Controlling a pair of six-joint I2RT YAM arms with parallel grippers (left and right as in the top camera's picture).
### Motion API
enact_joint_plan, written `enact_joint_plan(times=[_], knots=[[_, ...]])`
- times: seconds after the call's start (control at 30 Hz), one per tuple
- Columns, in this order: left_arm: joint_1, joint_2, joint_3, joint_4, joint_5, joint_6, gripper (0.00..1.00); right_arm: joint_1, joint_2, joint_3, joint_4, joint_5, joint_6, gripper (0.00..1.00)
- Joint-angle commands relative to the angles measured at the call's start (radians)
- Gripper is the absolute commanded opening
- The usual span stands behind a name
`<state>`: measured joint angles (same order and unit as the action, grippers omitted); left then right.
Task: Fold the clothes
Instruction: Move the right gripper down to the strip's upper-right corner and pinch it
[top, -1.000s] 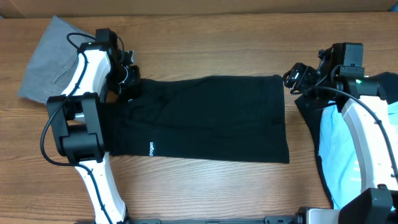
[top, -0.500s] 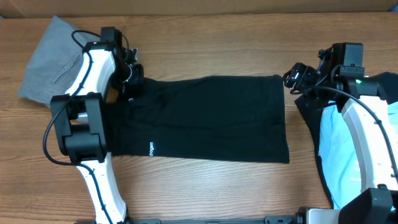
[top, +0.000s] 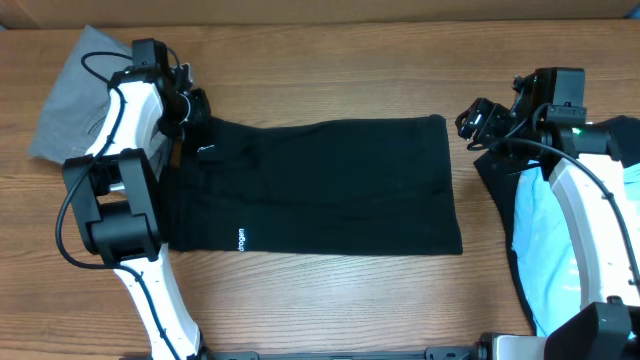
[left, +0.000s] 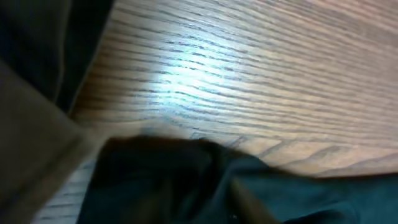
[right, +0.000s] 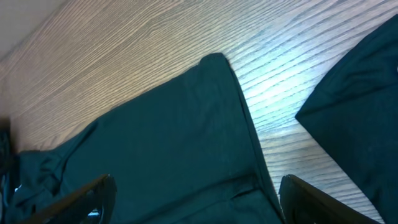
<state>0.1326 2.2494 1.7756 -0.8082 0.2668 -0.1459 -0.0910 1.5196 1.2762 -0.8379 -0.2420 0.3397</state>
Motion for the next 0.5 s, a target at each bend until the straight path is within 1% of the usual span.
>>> enact_joint_plan(times=[0.0, 0.1, 0.23, 0.4, 0.47], knots=[[-0.003, -0.03, 0.026, -0.012, 0.023, -0.018, 0.43, -0.003, -0.005, 0.019, 0.006, 0.041, 0.001, 0.87], [-0.004, -0.03, 0.026, -0.057, 0.022, 0.013, 0.45, -0.003, -0.005, 0.019, 0.007, 0.051, 0.001, 0.87], [-0.004, -0.029, 0.026, -0.113, 0.018, 0.056, 0.44, -0.003, -0.005, 0.019, 0.007, 0.051, 0.001, 0.87], [-0.012, -0.029, 0.019, -0.122, 0.015, 0.072, 0.23, -0.003, -0.005, 0.019, 0.01, 0.05, 0.001, 0.87], [-0.019, -0.027, 0.018, -0.119, 0.015, 0.072, 0.19, -0.003, -0.005, 0.019, 0.01, 0.05, 0.001, 0.87]])
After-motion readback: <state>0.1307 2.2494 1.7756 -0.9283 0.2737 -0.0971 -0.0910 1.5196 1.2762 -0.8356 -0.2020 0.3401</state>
